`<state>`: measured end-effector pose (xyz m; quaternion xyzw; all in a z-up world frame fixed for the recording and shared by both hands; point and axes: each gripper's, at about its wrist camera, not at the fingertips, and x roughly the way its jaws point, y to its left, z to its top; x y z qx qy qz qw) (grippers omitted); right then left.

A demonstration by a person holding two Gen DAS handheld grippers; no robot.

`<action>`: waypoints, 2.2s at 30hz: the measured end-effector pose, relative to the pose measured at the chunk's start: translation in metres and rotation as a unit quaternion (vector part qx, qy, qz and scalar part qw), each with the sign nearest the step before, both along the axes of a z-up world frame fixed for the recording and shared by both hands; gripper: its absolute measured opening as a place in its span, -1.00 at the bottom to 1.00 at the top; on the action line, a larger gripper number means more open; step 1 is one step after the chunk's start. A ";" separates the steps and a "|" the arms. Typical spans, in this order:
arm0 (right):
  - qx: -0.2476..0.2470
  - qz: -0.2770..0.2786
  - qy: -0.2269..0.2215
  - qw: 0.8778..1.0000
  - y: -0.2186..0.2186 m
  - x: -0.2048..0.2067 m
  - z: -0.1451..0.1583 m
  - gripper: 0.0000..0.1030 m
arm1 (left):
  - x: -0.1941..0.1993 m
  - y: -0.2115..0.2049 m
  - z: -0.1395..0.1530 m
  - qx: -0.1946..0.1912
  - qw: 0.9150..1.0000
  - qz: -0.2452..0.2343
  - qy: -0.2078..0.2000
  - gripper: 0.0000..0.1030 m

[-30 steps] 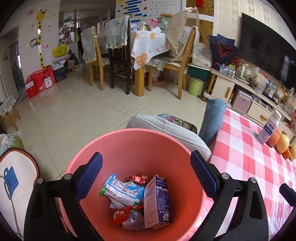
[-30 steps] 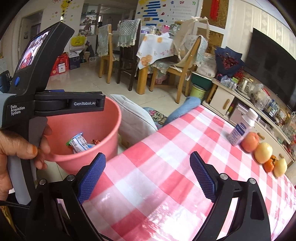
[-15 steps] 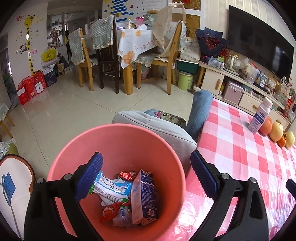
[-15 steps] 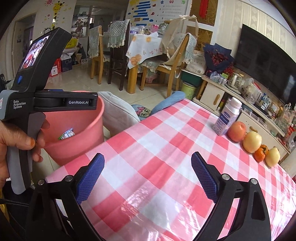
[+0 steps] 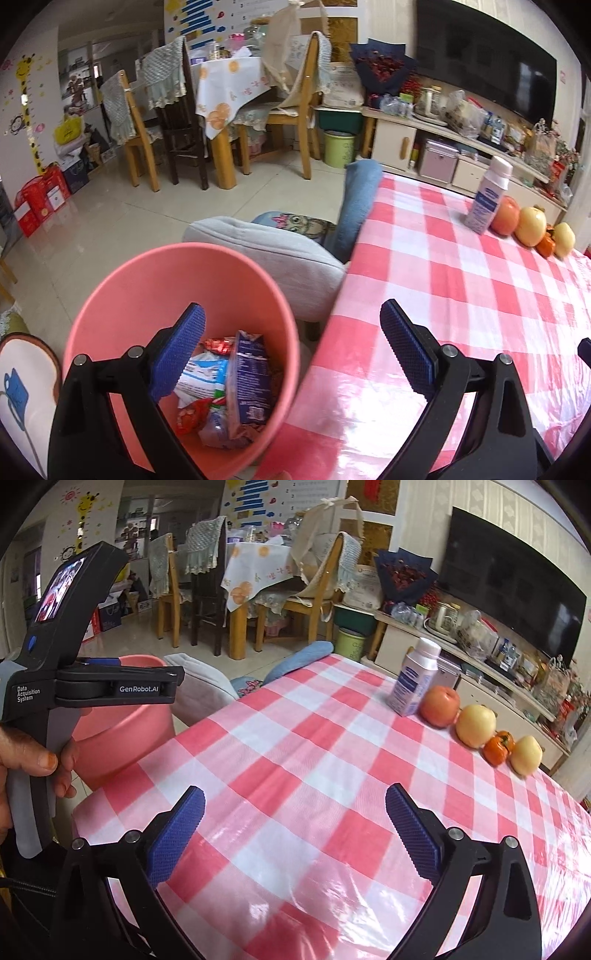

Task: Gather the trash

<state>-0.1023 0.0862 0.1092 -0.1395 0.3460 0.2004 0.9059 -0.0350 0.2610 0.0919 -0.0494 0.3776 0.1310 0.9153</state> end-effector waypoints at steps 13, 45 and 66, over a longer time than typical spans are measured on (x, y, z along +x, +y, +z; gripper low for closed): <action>0.005 -0.031 -0.002 1.000 -0.039 -0.004 0.003 0.89 | 0.000 -0.033 0.001 0.001 1.000 -0.021 -0.017 0.90; 0.033 -0.154 -0.084 0.984 -0.169 -0.037 0.041 0.89 | -0.034 -0.149 0.032 -0.007 0.992 -0.113 -0.058 0.92; 0.092 -0.209 -0.148 0.962 -0.232 -0.079 0.072 0.89 | -0.083 -0.209 0.074 -0.033 0.983 -0.163 -0.084 0.92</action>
